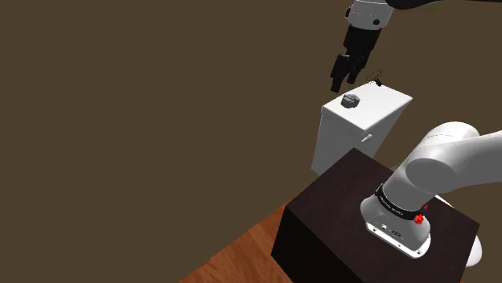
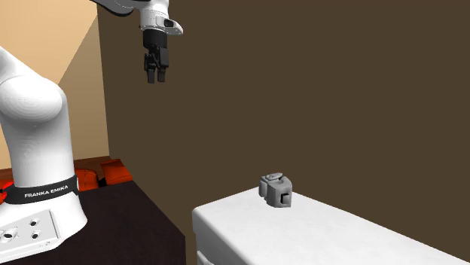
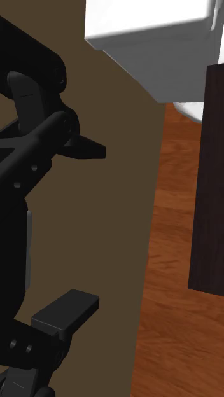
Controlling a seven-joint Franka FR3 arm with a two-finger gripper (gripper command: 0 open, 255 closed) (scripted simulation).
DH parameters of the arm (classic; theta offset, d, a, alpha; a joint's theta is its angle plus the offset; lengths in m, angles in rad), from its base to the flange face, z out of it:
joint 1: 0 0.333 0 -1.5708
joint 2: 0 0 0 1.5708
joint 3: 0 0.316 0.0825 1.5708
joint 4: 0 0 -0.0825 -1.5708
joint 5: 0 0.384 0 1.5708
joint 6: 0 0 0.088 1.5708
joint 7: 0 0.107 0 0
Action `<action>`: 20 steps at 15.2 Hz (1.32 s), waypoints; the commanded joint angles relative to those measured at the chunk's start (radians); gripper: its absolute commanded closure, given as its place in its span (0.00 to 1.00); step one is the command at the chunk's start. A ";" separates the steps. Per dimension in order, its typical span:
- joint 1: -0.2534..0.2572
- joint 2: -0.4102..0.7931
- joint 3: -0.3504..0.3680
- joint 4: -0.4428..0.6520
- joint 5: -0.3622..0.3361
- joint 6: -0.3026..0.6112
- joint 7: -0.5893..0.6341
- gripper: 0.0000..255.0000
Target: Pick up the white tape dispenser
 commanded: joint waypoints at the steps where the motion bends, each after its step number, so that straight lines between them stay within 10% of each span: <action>1: 0.000 0.000 0.000 0.000 0.000 0.000 0.000 0.00; 20: -0.053 0.208 -0.491 -0.121 -0.306 0.361 -0.720 0.00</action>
